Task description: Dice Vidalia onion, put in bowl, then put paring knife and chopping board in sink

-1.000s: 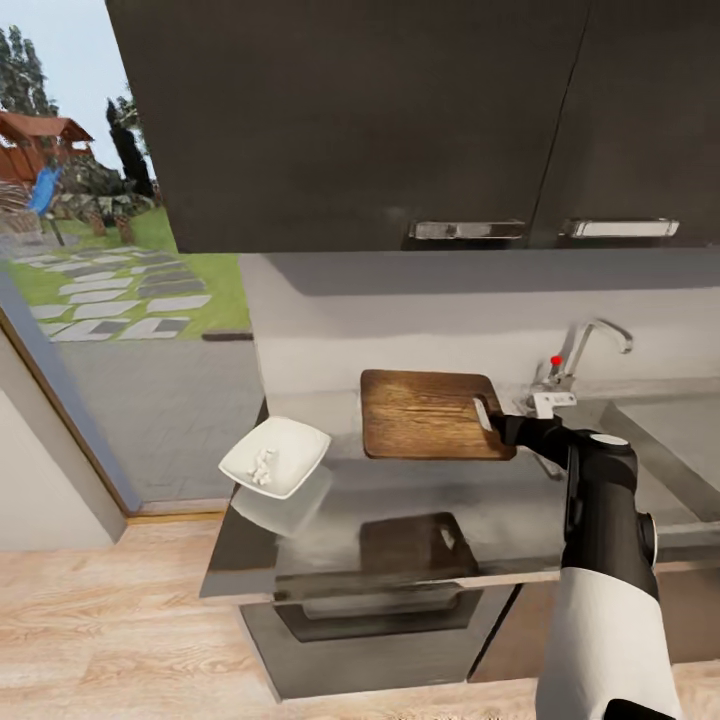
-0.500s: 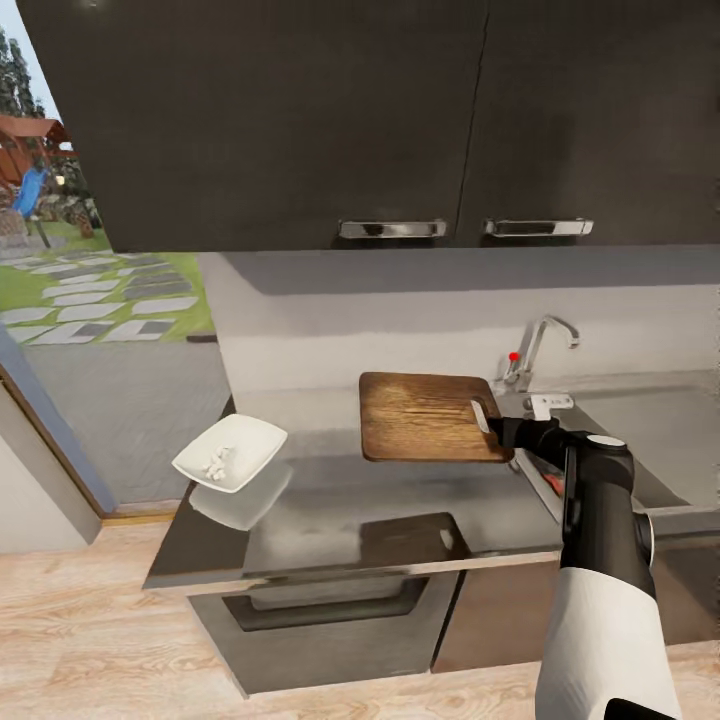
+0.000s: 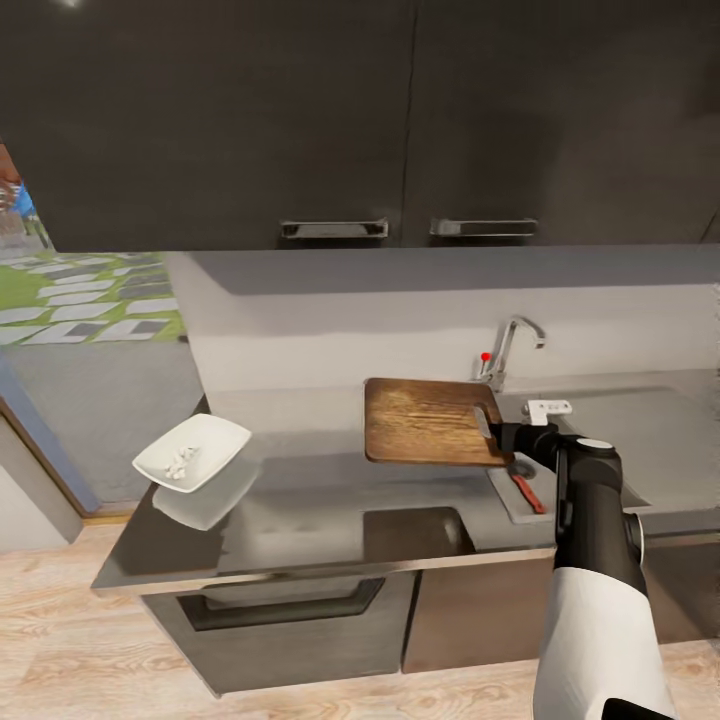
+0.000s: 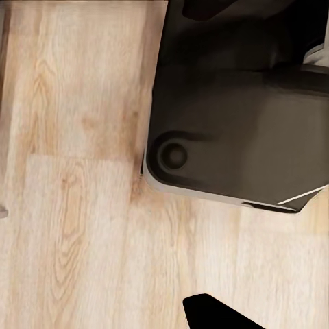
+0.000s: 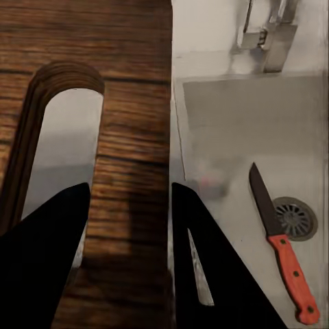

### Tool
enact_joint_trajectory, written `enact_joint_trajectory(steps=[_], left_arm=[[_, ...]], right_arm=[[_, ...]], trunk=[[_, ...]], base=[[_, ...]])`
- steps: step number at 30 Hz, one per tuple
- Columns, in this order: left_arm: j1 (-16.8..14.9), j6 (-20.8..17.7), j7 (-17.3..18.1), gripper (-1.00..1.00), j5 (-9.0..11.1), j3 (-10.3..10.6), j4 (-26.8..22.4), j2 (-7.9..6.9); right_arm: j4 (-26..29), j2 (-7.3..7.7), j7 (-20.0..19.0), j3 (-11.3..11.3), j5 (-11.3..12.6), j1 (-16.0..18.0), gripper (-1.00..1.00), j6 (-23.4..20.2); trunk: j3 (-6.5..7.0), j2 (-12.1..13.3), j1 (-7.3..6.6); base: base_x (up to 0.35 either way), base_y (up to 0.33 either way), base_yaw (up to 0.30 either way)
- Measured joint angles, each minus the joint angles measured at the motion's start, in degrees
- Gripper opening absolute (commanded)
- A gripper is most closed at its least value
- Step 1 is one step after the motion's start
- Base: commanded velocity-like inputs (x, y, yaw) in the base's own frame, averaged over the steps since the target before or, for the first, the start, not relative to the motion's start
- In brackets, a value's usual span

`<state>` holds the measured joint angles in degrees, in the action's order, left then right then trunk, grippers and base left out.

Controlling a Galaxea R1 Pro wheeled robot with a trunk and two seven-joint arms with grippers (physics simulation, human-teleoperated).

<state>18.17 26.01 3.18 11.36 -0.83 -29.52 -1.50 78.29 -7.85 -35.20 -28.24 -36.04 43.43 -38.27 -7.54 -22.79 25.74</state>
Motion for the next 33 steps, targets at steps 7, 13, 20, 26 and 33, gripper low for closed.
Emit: enact_joint_trajectory(steps=[7,13,20,26,33], left_arm=[[0.0,0.0,0.0,1.0,0.0,0.0,0.0,0.0],[0.0,0.0,0.0,1.0,0.0,0.0,0.0,0.0],[0.0,0.0,0.0,1.0,0.0,0.0,0.0,0.0],[0.0,0.1,-0.1,1.0,0.0,-0.1,0.0,-0.04],[0.0,0.1,-0.1,1.0,0.0,-0.1,-0.1,-0.07]], right_arm=[[-1.3,-0.24,9.1,0.0,-0.1,0.0,-1.0,1.3],[-3.3,-2.08,21.6,0.1,2.6,0.0,-1.0,2.7],[-3.7,-2.1,38.3,0.1,9.4,0.0,-1.0,7.9],[-3.9,-2.1,39.9,0.2,10.7,0.0,-1.0,8.5],[-3.9,-2.1,40.1,0.2,11.6,0.0,-1.0,8.6]], trunk=[[0.0,0.0,0.0],[0.01,0.0,0.0],[0.0,0.0,0.0],[0.0,0.0,0.0],[0.0,0.0,0.0]], base=[[0.0,-0.32,0.0],[0.0,-0.32,0.0],[0.0,-0.206,0.0],[0.0,-0.021,0.0],[0.0,-0.001,0.0]])
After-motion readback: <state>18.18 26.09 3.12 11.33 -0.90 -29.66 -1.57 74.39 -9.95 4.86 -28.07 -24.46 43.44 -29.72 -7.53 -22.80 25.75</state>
